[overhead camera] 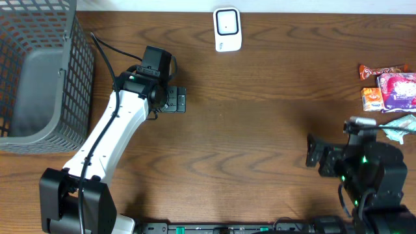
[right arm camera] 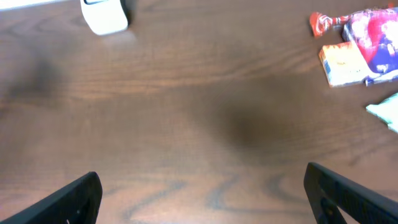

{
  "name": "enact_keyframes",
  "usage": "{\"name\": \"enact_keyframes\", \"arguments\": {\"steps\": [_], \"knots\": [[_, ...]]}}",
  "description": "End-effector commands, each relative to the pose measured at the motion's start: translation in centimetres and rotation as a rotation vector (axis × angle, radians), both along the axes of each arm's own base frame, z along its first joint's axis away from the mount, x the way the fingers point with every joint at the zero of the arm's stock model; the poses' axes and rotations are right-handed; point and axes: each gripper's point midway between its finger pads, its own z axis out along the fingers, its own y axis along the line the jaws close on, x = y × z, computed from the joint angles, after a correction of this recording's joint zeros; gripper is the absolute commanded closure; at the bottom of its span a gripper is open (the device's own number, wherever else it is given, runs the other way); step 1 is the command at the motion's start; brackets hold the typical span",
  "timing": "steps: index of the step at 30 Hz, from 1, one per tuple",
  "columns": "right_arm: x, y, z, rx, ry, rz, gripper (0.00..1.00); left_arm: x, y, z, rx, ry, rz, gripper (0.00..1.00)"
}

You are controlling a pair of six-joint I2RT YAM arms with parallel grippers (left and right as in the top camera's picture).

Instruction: Scan the item barcode

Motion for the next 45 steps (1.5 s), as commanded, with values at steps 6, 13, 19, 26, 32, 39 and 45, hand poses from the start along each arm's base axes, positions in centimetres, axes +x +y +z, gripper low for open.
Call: {"name": "enact_keyframes", "arguments": {"steps": [6,13,19,26,32,39,45], "knots": [[-2.5,-0.3,0.2,-0.005,-0.028,-0.008,0.01,0.1,0.2,-0.1,0.017,0.000,-0.010,0.02],[-2.2,-0.3,0.7,-0.074,-0.092,0.046,0.01,0.1,0.2,-0.1,0.017,0.000,-0.010,0.02],[-0.3,0.6,0.0,-0.049,-0.229,0.083,0.01,0.1,0.2,-0.1,0.017,0.000,-0.010,0.02],[1.0,1.6,-1.4,-0.033,-0.364,0.128,0.01,0.1,0.2,-0.1,0.017,0.000,-0.010,0.02],[1.4,2.1,-2.5,-0.022,-0.422,0.157,0.01,0.1,0.2,-0.1,0.017,0.000,-0.010,0.02],[2.0,3.0,-2.4,-0.039,-0.497,0.218,0.01,0.1,0.2,-0.1,0.017,0.000,-0.010,0.02],[2.4,3.1,-2.2,-0.041,-0.566,0.217,0.01,0.1,0.2,-0.1,0.017,0.000,-0.010,0.02]]}}
